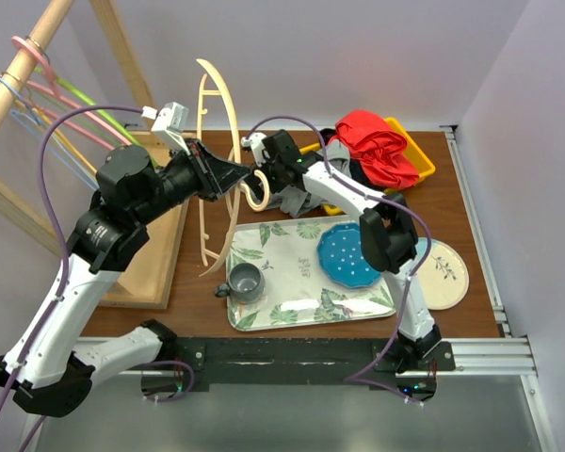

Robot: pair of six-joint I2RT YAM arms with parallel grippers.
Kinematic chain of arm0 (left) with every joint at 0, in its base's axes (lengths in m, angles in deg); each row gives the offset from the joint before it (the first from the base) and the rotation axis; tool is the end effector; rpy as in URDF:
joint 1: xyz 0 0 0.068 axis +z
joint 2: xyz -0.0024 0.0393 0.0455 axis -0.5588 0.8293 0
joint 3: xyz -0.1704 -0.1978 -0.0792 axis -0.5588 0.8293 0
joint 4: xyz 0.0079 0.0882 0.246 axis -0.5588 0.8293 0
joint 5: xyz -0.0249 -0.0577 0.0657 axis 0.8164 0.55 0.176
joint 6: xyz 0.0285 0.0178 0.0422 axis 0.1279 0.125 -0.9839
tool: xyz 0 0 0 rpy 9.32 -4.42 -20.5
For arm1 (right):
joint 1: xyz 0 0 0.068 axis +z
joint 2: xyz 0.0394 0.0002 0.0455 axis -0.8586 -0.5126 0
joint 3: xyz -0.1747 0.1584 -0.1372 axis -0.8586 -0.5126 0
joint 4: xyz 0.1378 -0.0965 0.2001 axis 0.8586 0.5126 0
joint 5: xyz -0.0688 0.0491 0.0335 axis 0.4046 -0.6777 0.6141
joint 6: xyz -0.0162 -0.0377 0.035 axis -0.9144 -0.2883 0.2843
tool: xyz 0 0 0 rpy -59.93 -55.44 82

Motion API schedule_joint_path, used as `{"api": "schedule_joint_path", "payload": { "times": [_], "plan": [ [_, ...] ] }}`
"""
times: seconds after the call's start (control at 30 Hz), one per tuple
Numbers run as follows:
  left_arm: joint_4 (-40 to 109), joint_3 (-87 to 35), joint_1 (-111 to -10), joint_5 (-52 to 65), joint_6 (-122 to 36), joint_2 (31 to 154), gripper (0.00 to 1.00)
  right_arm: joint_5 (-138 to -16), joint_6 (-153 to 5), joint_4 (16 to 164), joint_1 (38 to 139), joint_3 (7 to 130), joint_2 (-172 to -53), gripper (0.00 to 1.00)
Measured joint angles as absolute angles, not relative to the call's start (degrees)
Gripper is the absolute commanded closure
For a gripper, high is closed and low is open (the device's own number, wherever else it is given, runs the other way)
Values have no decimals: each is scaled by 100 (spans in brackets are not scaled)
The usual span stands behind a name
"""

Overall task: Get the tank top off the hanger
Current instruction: Pick up the tank top from the center of the board.

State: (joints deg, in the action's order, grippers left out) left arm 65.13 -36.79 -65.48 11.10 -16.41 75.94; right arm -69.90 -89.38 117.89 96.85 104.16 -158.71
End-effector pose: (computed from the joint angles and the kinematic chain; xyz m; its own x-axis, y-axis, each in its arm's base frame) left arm 0.1569 -0.1057 0.4862 -0.4782 -0.4086 -0.7775 0.5147 0.5869 -0.6250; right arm 0.4036 0.3127 0.2374 -0.4584 -0.5389 -0.7067 -0.6958 0.7123 -0.0919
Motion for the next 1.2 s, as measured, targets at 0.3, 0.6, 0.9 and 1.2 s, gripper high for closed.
{"api": "schedule_joint_path", "payload": {
  "times": [0.3,0.6,0.9,1.2],
  "plan": [
    [6504,-3679,-6548,1062,-1614,7596,100,-6942,-9093,12204,9504,11612,-17257,11],
    [6496,-3707,-6548,868,-1595,7589,100,-7025,-8833,12278,9279,12036,-17567,94],
    [6463,-3716,-6548,686,-1595,7552,100,-7393,-8697,12257,9222,12031,-17084,100],
    [6454,-3716,-6548,603,-1584,7467,100,-7454,-8240,11505,8945,12082,-14818,100]
  ]
}}
